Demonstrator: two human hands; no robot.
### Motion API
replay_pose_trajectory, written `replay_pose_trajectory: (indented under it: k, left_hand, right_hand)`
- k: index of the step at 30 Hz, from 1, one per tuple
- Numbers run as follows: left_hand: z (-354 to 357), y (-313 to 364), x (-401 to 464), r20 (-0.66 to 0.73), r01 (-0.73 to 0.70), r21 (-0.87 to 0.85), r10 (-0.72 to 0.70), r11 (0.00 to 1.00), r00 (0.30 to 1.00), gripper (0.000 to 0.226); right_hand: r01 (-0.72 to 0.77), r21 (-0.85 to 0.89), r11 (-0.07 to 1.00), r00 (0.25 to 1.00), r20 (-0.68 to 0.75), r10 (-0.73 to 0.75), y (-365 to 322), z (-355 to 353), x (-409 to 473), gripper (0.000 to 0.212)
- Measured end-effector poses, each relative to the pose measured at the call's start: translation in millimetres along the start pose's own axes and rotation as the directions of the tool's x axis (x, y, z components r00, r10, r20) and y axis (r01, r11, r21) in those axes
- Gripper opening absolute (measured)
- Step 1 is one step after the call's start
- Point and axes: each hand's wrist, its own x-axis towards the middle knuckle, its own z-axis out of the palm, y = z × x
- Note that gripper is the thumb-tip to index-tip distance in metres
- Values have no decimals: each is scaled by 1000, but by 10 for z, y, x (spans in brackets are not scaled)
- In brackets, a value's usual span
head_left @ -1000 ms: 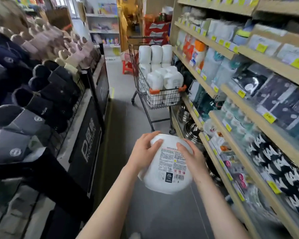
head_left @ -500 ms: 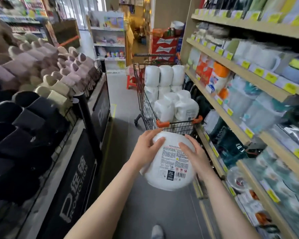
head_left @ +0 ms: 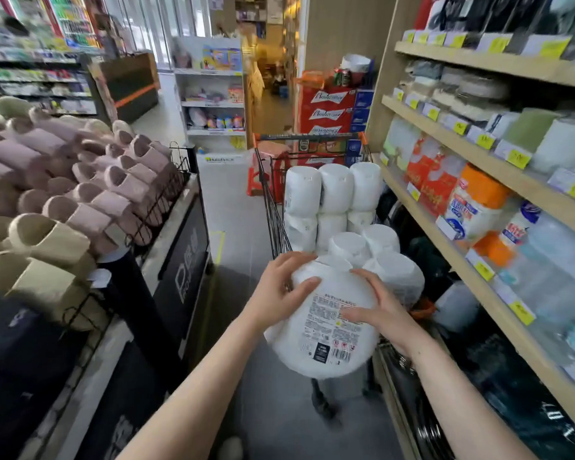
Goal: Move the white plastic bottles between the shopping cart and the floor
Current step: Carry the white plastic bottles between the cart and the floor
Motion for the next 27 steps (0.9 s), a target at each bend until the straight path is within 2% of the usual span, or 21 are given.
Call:
replay_pose_trajectory:
  k: [6, 11, 19, 24, 27]
  left_hand:
    - [-310, -684, 1299, 216, -47, 26, 40, 999, 976, 72]
    - [-352, -962, 2375, 379, -98, -18, 97, 995, 920, 78]
    - [294, -1221, 3638, 495, -256, -134, 289, 957, 819, 76]
    - [721, -1313, 4236, 555, -218, -223, 308, 950, 772, 78]
    - [937, -1319, 4605, 592, -223, -230, 318, 947, 741, 81]
  right_hand:
    - [57, -121, 991, 984, -161, -76, -39, 53, 1151, 80]
    - [49, -144, 988, 938, -332, -95, -200, -50, 1824, 82]
    - [-23, -237, 971, 819, -561, -118, -54, -678, 2552, 80]
    - [-31, -233, 972, 757, -641, -129, 59, -1095, 2918, 81]
    - [-32, -239, 970, 694, -704, -151, 68, -1319, 3125, 79]
